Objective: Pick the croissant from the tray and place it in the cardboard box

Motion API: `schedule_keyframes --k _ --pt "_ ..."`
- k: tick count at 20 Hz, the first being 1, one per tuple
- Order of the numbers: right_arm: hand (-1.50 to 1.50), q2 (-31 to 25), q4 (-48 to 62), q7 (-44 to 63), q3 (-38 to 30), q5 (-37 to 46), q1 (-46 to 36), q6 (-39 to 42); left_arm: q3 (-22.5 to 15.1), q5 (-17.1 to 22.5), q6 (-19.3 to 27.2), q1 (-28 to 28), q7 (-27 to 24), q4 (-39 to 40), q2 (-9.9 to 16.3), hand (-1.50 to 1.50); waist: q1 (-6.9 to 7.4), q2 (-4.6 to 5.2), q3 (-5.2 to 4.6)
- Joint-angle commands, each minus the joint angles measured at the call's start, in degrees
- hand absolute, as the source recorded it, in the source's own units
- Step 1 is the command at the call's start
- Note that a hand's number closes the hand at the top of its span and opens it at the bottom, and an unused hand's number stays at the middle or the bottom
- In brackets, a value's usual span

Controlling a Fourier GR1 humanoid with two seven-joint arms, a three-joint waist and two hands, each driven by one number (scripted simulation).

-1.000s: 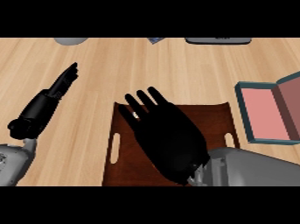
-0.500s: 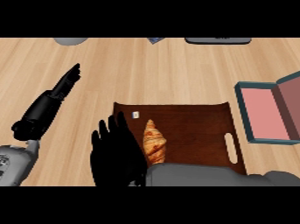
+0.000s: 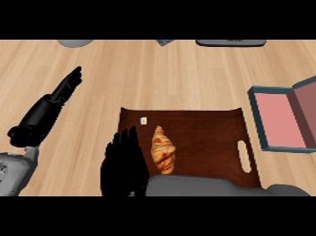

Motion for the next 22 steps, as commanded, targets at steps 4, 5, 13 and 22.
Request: schedule_keyframes --k 4,5,13,22 --pt "-1.50 1.6 4.9 11.1 5.4 1.5 -0.9 -0.2 -1.0 -1.5 0.7 0.8 0.6 -1.4 -2.1 0.00 0.46 0.04 0.03" --pt "-1.50 1.6 1.2 13.5 4.8 1.0 -0.8 1.5 -0.3 -1.0 -0.4 1.5 0.5 -1.9 -0.9 0.00 0.07 -0.11 0.04" --pt "-1.50 1.6 8.6 7.6 7.4 5.1 0.6 -3.2 1.4 -1.6 -2.0 0.9 -0.7 -0.2 -1.3 0.00 -0.03 0.35 0.05" --pt "-1.50 1.6 11.6 5.9 7.3 9.7 3.2 -2.5 3.7 -0.9 -3.7 0.6 2.7 -2.5 -1.0 0.00 -0.08 0.28 0.09"
